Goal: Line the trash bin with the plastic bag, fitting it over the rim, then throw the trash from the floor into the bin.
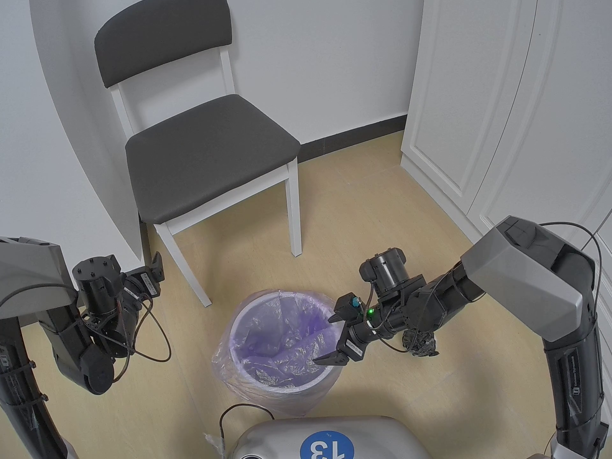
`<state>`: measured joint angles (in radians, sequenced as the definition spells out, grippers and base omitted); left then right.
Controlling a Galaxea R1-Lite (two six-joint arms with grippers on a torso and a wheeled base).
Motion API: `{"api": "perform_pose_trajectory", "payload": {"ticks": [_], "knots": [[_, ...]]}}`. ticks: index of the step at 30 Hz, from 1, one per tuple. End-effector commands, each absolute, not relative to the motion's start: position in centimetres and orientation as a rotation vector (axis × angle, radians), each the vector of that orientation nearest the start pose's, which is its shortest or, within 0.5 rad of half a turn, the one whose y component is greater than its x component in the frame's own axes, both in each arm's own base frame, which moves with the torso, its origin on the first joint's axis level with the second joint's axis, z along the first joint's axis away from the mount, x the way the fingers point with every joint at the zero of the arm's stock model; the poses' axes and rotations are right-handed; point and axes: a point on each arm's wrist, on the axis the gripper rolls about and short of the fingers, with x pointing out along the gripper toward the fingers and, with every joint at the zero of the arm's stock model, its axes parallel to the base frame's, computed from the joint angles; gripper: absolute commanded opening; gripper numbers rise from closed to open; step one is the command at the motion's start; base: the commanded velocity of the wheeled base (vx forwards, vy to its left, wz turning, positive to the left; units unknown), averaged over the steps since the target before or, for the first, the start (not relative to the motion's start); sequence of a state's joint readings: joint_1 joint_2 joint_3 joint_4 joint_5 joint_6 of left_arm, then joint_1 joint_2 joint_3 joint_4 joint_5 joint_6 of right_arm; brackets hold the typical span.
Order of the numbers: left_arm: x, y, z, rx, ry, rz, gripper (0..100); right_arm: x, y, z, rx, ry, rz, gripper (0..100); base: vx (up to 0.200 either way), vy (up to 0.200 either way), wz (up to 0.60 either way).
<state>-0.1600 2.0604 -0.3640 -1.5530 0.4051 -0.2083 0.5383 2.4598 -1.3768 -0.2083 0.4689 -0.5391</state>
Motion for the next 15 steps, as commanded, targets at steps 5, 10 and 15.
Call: {"api": "perform_pose_trajectory", "payload": {"ticks": [5, 10, 15], "knots": [[28.7, -4.2, 7.4, -0.174, 0.086, 0.240, 100, 39.5, 24.7, -3.1, -0.495, 0.651, 1.173, 100, 0.000, 0.000, 0.00], [28.5, -4.8, 7.6, -0.175, 0.082, 0.221, 100, 40.3, 25.3, -3.7, -0.478, 0.630, 1.202, 100, 0.000, 0.000, 0.00], [28.4, -5.1, 7.6, -0.172, 0.082, 0.237, 100, 40.5, 25.6, -4.0, -0.476, 0.662, 1.209, 100, 0.000, 0.000, 0.00]]}}
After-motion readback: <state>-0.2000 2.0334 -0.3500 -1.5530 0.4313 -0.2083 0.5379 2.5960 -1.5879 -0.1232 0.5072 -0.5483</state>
